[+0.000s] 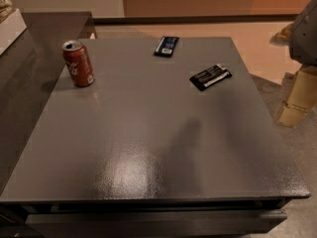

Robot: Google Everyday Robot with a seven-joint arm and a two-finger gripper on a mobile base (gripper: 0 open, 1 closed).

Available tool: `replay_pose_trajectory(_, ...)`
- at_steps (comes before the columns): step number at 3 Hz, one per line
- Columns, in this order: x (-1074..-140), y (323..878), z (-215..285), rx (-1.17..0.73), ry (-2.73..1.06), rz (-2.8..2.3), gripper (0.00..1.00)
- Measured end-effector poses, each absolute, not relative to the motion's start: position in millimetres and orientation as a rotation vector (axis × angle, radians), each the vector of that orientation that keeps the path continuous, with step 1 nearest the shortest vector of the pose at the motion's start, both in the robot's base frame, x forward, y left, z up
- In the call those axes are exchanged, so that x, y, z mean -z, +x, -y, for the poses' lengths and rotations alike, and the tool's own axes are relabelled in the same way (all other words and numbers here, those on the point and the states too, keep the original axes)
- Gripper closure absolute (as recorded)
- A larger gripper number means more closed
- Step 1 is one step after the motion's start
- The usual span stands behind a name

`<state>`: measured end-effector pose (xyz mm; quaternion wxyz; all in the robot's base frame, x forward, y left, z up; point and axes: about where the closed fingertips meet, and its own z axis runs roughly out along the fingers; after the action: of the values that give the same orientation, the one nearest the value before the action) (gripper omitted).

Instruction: Move rxbar chocolate near coke can

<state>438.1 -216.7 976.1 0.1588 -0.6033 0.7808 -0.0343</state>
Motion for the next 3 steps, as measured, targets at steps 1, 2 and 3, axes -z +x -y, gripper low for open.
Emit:
replay_pose_trajectory(1, -976.1, 438.1, 216.7, 0.098, -1.725, -2.232, 0.00)
replay_pose_trajectory(2, -978.5, 450.9, 209.4, 0.105, -1.772, -2.195, 0.00)
replay_pose_trajectory(3, -971.5, 487.8, 192.1, 0.126, -1.847, -2.137, 0.00)
